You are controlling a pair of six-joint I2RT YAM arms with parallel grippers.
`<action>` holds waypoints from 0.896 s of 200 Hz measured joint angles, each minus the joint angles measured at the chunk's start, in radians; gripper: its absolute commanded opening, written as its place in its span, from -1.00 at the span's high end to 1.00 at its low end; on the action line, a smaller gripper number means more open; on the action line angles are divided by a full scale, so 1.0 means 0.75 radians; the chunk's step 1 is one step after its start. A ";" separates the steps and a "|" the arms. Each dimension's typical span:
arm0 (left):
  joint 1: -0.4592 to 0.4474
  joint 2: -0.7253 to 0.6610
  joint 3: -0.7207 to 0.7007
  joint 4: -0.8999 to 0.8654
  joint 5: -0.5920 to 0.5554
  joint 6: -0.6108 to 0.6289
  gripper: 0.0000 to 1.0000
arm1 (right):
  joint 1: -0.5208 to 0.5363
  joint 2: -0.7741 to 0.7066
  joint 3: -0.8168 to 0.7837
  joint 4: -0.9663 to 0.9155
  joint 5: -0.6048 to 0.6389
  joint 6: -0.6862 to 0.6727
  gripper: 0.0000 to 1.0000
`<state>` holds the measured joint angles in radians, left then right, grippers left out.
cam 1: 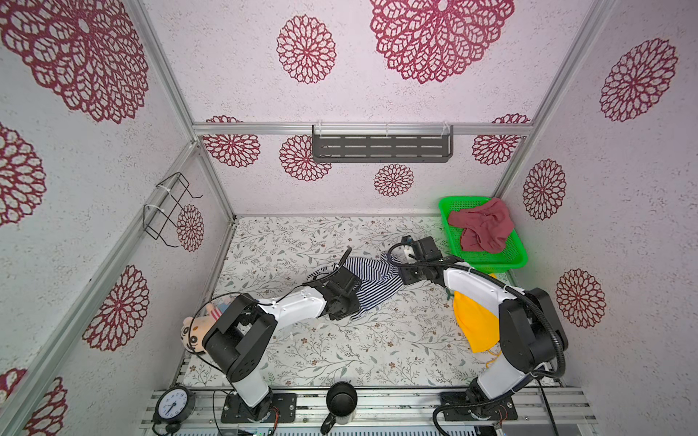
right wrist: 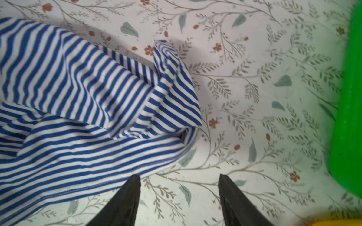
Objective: Fold and stack tank tops
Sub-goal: Smooth out the tank top at the center of the table.
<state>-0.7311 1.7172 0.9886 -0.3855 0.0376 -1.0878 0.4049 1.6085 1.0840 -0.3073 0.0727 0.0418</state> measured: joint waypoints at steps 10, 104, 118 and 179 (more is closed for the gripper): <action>-0.011 0.019 0.017 -0.036 -0.003 -0.003 0.13 | -0.023 -0.038 -0.031 0.009 0.003 0.015 -0.33; -0.046 0.172 0.163 -0.199 -0.078 0.027 1.00 | -0.102 -0.174 -0.112 0.100 0.001 0.066 -0.33; -0.046 0.172 0.163 -0.201 -0.089 0.022 1.00 | -0.104 -0.174 -0.117 0.100 -0.013 0.062 -0.31; -0.046 -0.080 0.015 -0.262 -0.180 0.024 1.00 | 0.104 0.047 0.111 0.066 -0.046 -0.119 -0.13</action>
<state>-0.7658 1.6569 0.9997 -0.5823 -0.0971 -1.0695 0.4828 1.6440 1.1671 -0.2581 0.0380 -0.0475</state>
